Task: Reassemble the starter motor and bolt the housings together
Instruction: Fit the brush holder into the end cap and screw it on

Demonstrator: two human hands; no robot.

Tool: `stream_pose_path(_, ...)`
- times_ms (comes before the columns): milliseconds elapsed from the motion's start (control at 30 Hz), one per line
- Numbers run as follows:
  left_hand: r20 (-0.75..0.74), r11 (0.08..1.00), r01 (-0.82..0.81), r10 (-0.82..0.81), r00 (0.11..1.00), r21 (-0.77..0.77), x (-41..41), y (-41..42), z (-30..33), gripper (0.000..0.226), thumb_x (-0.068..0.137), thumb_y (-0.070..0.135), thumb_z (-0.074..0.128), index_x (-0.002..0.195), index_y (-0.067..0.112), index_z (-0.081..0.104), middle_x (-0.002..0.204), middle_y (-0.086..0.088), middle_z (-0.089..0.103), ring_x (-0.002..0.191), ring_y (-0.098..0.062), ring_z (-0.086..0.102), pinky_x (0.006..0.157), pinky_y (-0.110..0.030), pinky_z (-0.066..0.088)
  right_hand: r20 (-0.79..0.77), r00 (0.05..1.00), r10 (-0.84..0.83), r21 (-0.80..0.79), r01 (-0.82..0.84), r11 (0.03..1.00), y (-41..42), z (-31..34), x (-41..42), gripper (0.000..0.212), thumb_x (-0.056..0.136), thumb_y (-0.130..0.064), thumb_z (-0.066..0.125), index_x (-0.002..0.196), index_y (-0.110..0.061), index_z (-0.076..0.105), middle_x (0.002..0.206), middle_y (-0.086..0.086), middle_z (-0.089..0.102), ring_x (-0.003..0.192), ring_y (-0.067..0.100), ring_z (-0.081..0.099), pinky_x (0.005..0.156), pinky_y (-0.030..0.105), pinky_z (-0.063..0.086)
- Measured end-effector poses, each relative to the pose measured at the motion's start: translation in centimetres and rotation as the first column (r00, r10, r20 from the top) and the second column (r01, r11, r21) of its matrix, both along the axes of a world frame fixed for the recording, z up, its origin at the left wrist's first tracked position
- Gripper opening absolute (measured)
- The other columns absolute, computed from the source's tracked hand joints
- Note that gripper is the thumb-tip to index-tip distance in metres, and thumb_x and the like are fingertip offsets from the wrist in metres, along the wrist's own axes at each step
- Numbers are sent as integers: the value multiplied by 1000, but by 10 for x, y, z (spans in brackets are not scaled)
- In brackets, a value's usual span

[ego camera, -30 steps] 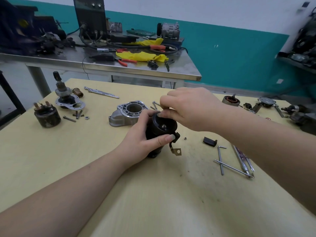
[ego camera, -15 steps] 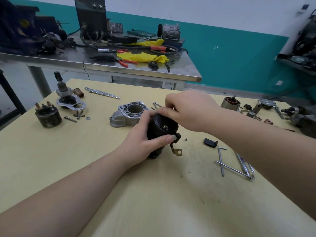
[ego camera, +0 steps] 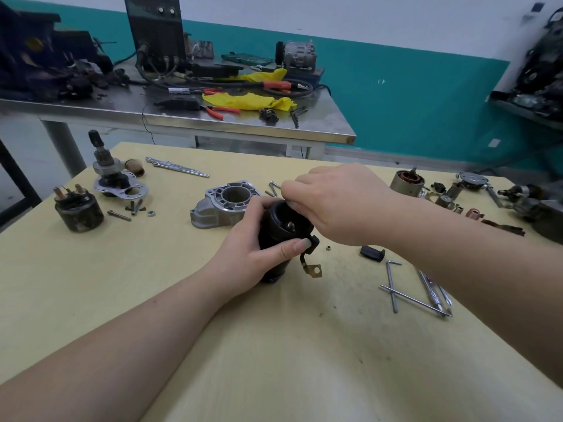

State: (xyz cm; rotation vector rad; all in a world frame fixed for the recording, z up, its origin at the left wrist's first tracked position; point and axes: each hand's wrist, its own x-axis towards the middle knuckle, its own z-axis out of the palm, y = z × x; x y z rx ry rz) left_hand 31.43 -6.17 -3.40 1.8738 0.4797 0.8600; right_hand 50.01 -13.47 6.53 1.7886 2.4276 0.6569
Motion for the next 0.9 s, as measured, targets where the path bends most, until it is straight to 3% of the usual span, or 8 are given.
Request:
stream_pose_path(167, -11, 1000, -10, 10, 1000, 5, -1, -1, 1, 59, 75, 72, 82, 121, 58, 47, 120, 26, 70, 114, 0, 68, 87, -8, 48, -35, 996, -79, 25, 80, 996, 4, 3, -3, 36, 106, -60, 16, 95, -33, 36, 78, -8, 57, 74, 23, 56, 51, 33, 27)
stream_pose_path(267, 0, 1000, -9, 9, 1000, 5, -1, -1, 1, 62, 74, 77, 82, 122, 60, 47, 121, 28, 69, 115, 1, 67, 87, -7, 48, -47, 999, -3, -5, 3, 1000, 3, 3, -1, 20, 109, -50, 25, 98, -34, 30, 84, -9, 56, 82, 22, 55, 52, 34, 28)
stream_pose_path(367, 13, 1000, 1, -1, 1000, -3, -1, -2, 1, 66, 71, 83, 80, 122, 60, 47, 123, 25, 69, 117, -1, 68, 89, -9, 49, 6, 996, -86, -28, 86, 996, 5, 0, -4, 20, 112, -41, 33, 95, -31, 27, 71, -7, 49, 67, 23, 51, 50, 35, 28)
stream_pose_path(433, 12, 1000, -2, 2, 1000, 1, -1, -1, 1, 65, 72, 81, 82, 123, 58, 48, 123, 25, 70, 116, -1, 68, 88, -9, 49, 6, 987, -162, 12, 161, 987, 10, 1, -9, 29, 111, -50, 26, 92, -30, 36, 64, -6, 44, 56, 18, 42, 50, 33, 24)
stream_pose_path(533, 16, 1000, -4, 4, 1000, -6, 0, -1, 0, 64, 72, 79, 83, 122, 59, 49, 124, 25, 70, 118, -2, 68, 90, -10, 49, -191, 949, -252, 50, 265, 963, 13, 7, -5, 49, 107, -66, 16, 85, -33, 45, 66, -9, 46, 59, 16, 42, 53, 32, 27)
stream_pose_path(600, 14, 1000, -9, 9, 1000, -4, 0, -2, 0, 64, 71, 82, 82, 122, 59, 49, 123, 26, 70, 118, -1, 68, 91, -9, 48, -341, 863, -372, -56, 376, 925, 14, 4, 10, 48, 108, -65, 22, 91, -30, 50, 81, -5, 58, 78, 23, 54, 61, 36, 36)
stream_pose_path(733, 13, 1000, -3, 3, 1000, -5, 0, -3, -1, 59, 77, 69, 84, 122, 58, 48, 125, 26, 70, 119, 0, 67, 92, -10, 48, -38, 845, -533, -406, 474, 782, 0, -34, 27, 33, 106, -57, 44, 113, -25, 50, 105, 0, 62, 94, 27, 55, 73, 39, 42)
stream_pose_path(900, 11, 1000, 7, -7, 1000, -9, 1, -3, -1, 57, 79, 65, 84, 124, 56, 48, 125, 26, 70, 120, 0, 67, 93, -10, 48, 2, 882, -470, -373, 437, 818, -18, -80, 33, 24, 111, -45, 36, 101, -23, 34, 114, 5, 61, 104, 30, 55, 73, 39, 34)
